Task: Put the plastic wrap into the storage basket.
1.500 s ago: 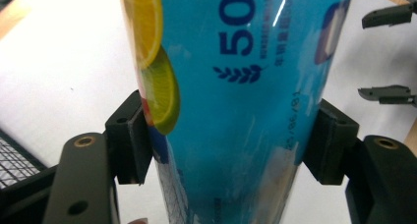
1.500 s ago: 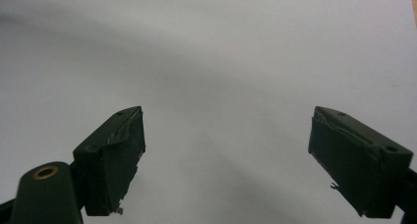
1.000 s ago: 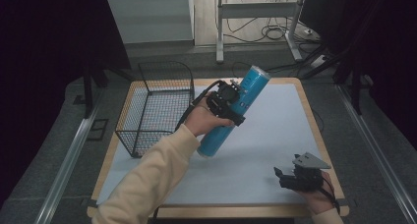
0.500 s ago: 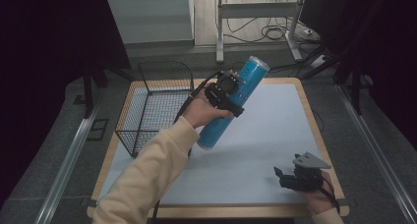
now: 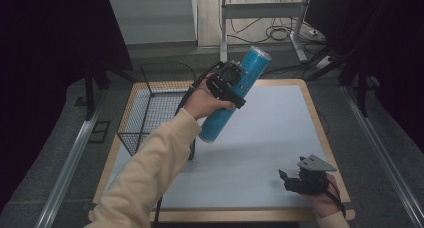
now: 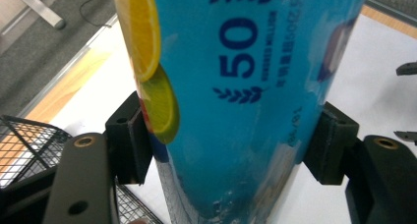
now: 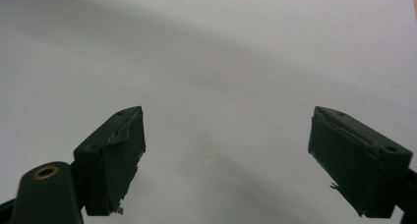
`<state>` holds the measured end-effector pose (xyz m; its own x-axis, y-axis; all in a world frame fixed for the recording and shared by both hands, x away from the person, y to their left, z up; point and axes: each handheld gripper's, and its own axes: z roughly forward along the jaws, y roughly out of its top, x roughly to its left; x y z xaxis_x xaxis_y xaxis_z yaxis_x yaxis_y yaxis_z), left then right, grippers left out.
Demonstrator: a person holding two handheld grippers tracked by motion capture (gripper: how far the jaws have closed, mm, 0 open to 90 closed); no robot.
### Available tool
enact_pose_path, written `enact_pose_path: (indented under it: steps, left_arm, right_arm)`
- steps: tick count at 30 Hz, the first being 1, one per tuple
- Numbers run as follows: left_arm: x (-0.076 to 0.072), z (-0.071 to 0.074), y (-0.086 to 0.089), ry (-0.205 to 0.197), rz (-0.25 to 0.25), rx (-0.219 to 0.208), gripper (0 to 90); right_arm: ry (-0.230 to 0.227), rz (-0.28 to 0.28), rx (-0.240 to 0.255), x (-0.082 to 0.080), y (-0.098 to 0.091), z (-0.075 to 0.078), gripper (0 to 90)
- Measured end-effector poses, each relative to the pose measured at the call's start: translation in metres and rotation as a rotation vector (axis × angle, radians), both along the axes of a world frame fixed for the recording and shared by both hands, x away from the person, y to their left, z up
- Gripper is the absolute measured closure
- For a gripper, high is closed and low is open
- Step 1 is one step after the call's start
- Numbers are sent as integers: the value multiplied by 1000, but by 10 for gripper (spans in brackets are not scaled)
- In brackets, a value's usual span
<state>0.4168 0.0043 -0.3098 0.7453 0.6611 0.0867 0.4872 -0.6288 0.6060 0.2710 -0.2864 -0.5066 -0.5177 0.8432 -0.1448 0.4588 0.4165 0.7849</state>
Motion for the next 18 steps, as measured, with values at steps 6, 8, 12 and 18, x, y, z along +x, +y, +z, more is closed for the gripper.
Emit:
enact_pose_path:
  steps: [6, 8, 12, 18]
  left_arm:
    - [5, 5, 4, -3, 14, 18, 319]
    - [6, 7, 7, -8, 22, 20, 319]
    - [7, 7, 10, -7, 31, 22, 319]
    - [9, 4, 10, 1, 27, 40, 319]
  right_arm:
    - [0, -1, -1, 0, 0, 0, 145]
    - [0, -2, 0, 0, -1, 0, 145]
    - [2, -2, 1, 0, 0, 0, 145]
    - [0, -3, -2, 0, 0, 0, 145]
